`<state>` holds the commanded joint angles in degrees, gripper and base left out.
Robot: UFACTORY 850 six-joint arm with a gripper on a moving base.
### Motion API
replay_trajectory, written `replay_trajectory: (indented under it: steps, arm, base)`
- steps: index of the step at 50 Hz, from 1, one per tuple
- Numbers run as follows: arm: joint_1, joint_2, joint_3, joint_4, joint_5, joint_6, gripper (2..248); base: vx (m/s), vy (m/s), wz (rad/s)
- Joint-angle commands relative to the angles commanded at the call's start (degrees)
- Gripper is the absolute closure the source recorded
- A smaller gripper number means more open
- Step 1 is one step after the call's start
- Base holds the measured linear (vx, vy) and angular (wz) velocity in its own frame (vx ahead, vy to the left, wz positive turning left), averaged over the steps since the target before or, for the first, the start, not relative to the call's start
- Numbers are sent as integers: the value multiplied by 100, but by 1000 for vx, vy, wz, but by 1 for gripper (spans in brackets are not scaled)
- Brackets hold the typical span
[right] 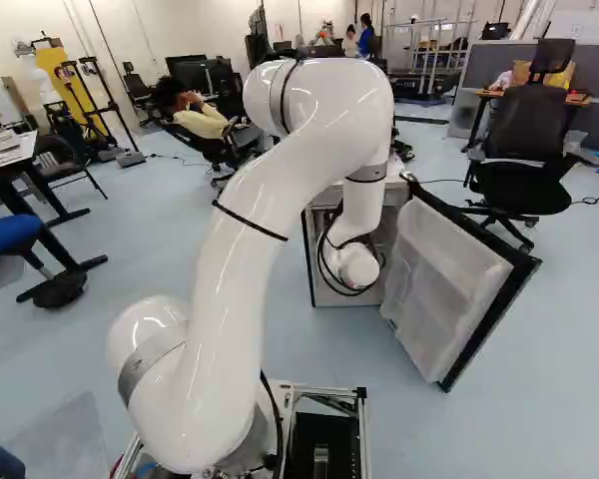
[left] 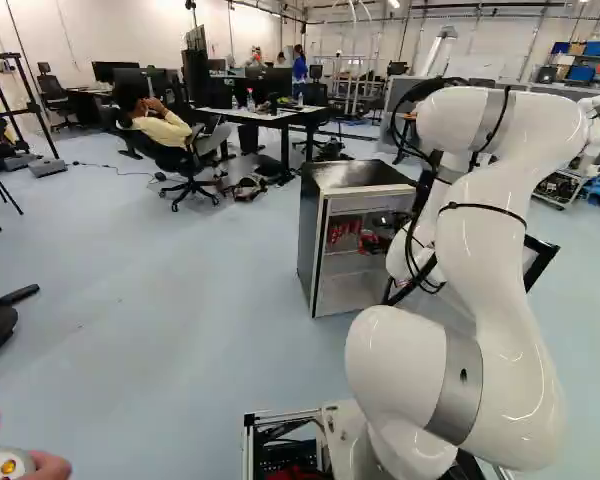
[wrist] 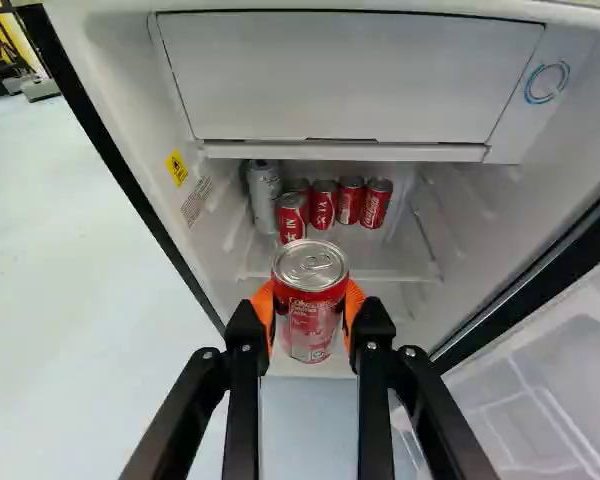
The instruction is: Grab a drink from the fridge
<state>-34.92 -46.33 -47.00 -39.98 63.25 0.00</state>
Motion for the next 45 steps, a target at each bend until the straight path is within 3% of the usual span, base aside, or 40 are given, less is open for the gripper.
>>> replay_trajectory:
  steps: [45]
  arm:
    - [583, 1253, 1059, 1760, -173, 0, 159]
  base:
    - [0, 0, 0]
